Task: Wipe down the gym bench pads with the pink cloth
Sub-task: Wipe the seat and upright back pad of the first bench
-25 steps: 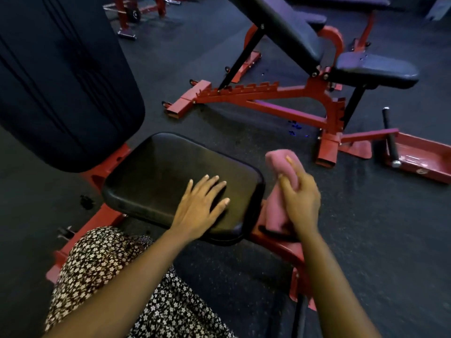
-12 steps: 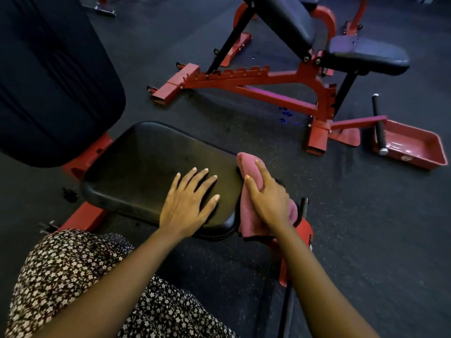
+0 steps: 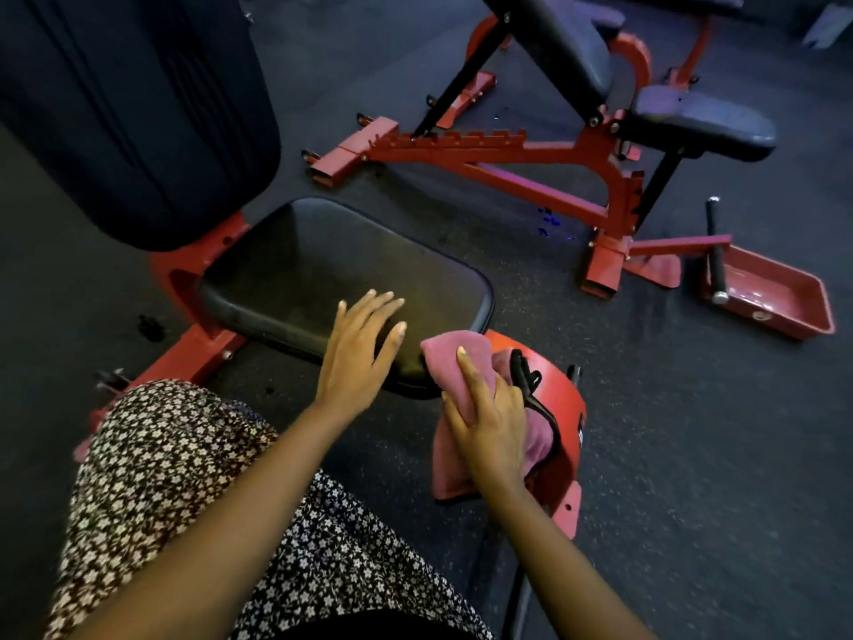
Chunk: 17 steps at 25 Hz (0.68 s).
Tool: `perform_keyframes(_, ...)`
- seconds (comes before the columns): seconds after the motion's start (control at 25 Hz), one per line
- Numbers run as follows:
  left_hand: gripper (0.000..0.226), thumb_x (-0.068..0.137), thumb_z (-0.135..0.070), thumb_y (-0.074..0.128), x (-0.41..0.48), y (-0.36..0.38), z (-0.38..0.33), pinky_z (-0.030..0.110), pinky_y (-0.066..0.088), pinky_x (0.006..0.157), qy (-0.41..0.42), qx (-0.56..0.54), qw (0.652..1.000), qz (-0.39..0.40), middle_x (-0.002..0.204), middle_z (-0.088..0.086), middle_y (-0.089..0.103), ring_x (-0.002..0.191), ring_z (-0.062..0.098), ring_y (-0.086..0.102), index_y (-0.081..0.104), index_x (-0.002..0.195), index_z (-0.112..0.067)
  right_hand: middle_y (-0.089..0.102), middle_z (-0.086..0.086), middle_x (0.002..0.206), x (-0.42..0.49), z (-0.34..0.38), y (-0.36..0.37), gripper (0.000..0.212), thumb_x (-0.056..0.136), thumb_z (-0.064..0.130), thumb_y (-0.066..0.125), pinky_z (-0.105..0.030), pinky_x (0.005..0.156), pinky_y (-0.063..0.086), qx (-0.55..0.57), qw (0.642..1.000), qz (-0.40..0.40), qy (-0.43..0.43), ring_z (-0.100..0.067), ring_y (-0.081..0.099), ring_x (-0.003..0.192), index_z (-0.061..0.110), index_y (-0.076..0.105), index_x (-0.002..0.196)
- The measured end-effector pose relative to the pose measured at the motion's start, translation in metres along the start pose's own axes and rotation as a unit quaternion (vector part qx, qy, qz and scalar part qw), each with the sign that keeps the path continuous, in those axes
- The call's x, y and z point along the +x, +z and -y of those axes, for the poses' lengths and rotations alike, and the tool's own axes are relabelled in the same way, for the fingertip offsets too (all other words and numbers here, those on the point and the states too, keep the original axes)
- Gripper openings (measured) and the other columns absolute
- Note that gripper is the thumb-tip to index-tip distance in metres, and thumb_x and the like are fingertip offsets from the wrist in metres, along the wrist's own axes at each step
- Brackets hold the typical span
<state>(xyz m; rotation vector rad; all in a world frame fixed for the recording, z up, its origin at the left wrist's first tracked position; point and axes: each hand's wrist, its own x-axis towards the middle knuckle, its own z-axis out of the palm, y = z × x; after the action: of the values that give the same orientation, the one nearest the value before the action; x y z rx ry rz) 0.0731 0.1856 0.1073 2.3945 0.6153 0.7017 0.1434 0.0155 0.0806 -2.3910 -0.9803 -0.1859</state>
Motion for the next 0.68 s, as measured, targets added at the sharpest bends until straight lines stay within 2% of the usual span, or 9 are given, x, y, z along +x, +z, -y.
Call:
perform_keyframes(0.08, 0.048, 0.091, -0.038, 0.042, -0.039, -0.004, 0.002, 0.030, 0.016, 0.114, -0.068, -0.058, 0.988, -0.125, 0.143, 0.004, 0.039, 0.136, 0.014, 0.028, 0.047, 0.133, -0.017, 0.063, -0.013, 0.109, -0.004, -0.012, -0.011, 0.059, 0.079, 0.036, 0.050, -0.036, 0.074, 0.042, -0.049, 0.995, 0.003, -0.083, -0.031, 0.057, 0.084, 0.039, 0.034, 0.135)
perform_keyframes(0.16, 0.052, 0.091, -0.031, 0.051, -0.062, 0.000, 0.008, 0.031, 0.023, 0.113, -0.243, -0.198, 0.923, -0.223, 0.148, 0.008, 0.026, 0.137, 0.018, 0.026, 0.037, 0.139, -0.017, 0.060, -0.011, 0.119, -0.003, -0.014, -0.022, 0.056, 0.079, 0.032, 0.048, -0.035, 0.075, 0.033, -0.109, 0.972, -0.002, -0.208, -0.028, 0.052, 0.088, 0.043, 0.036, 0.133)
perform_keyframes(0.2, 0.058, 0.092, -0.033, 0.050, -0.060, 0.000, 0.012, 0.036, 0.024, 0.114, -0.355, -0.325, 0.845, -0.234, 0.150, 0.009, 0.023, 0.138, 0.021, 0.026, 0.029, 0.143, -0.018, 0.057, -0.010, 0.124, 0.002, -0.009, -0.025, 0.054, 0.080, 0.030, 0.048, -0.035, 0.074, 0.031, -0.132, 0.952, -0.003, -0.276, -0.025, 0.048, 0.089, 0.044, 0.040, 0.131)
perform_keyframes(0.24, 0.062, 0.093, -0.039, 0.048, -0.055, -0.001, 0.017, 0.040, 0.025, 0.114, -0.428, -0.464, 0.743, -0.224, 0.151, 0.010, 0.023, 0.138, 0.024, 0.028, 0.024, 0.146, -0.019, 0.053, -0.009, 0.130, 0.009, -0.001, -0.025, 0.051, 0.082, 0.028, 0.048, -0.036, 0.073, 0.030, -0.148, 0.929, 0.002, -0.340, -0.024, 0.044, 0.092, 0.044, 0.044, 0.130)
perform_keyframes(0.32, 0.064, 0.091, -0.053, 0.040, -0.045, -0.005, 0.027, 0.043, 0.028, 0.113, -0.442, -0.669, 0.566, -0.193, 0.145, 0.013, 0.035, 0.133, 0.028, 0.038, 0.027, 0.144, -0.020, 0.039, -0.006, 0.141, 0.027, 0.009, -0.013, 0.049, 0.080, 0.029, 0.051, -0.037, 0.077, 0.029, -0.187, 0.877, 0.021, -0.442, -0.024, 0.041, 0.102, 0.044, 0.050, 0.127)
perform_keyframes(0.36, 0.065, 0.090, -0.058, 0.037, -0.043, -0.010, 0.028, 0.044, 0.031, 0.111, -0.426, -0.716, 0.520, -0.189, 0.139, 0.015, 0.040, 0.128, 0.029, 0.042, 0.032, 0.142, -0.019, 0.033, -0.005, 0.146, 0.034, 0.008, -0.008, 0.052, 0.077, 0.032, 0.055, -0.038, 0.080, 0.029, -0.216, 0.852, 0.037, -0.476, -0.025, 0.040, 0.109, 0.044, 0.050, 0.127)
perform_keyframes(0.44, 0.069, 0.085, -0.064, 0.036, -0.042, -0.019, 0.027, 0.045, 0.034, 0.106, -0.411, -0.751, 0.476, -0.198, 0.132, 0.017, 0.043, 0.124, 0.031, 0.044, 0.039, 0.137, -0.018, 0.025, -0.004, 0.150, 0.043, 0.000, -0.003, 0.062, 0.070, 0.039, 0.066, -0.042, 0.085, 0.030, -0.255, 0.817, 0.071, -0.513, -0.028, 0.037, 0.119, 0.044, 0.047, 0.129)
perform_keyframes(0.52, 0.073, 0.083, -0.068, 0.036, -0.045, -0.023, 0.025, 0.046, 0.034, 0.106, -0.412, -0.767, 0.453, -0.194, 0.133, 0.018, 0.043, 0.124, 0.032, 0.044, 0.040, 0.136, -0.018, 0.026, -0.003, 0.150, 0.052, 0.001, -0.002, 0.062, 0.068, 0.044, 0.070, -0.044, 0.084, 0.033, -0.245, 0.810, 0.096, -0.524, -0.030, 0.036, 0.119, 0.044, 0.049, 0.125)
perform_keyframes(0.68, 0.081, 0.080, -0.075, 0.026, -0.044, -0.028, 0.027, 0.044, 0.033, 0.107, -0.425, -0.764, 0.453, -0.176, 0.140, 0.017, 0.040, 0.126, 0.031, 0.043, 0.036, 0.140, -0.021, 0.041, -0.004, 0.143, 0.076, 0.037, 0.006, 0.051, 0.066, 0.053, 0.068, -0.044, 0.073, 0.046, -0.239, 0.779, 0.126, -0.566, -0.029, 0.039, 0.108, 0.042, 0.059, 0.115)
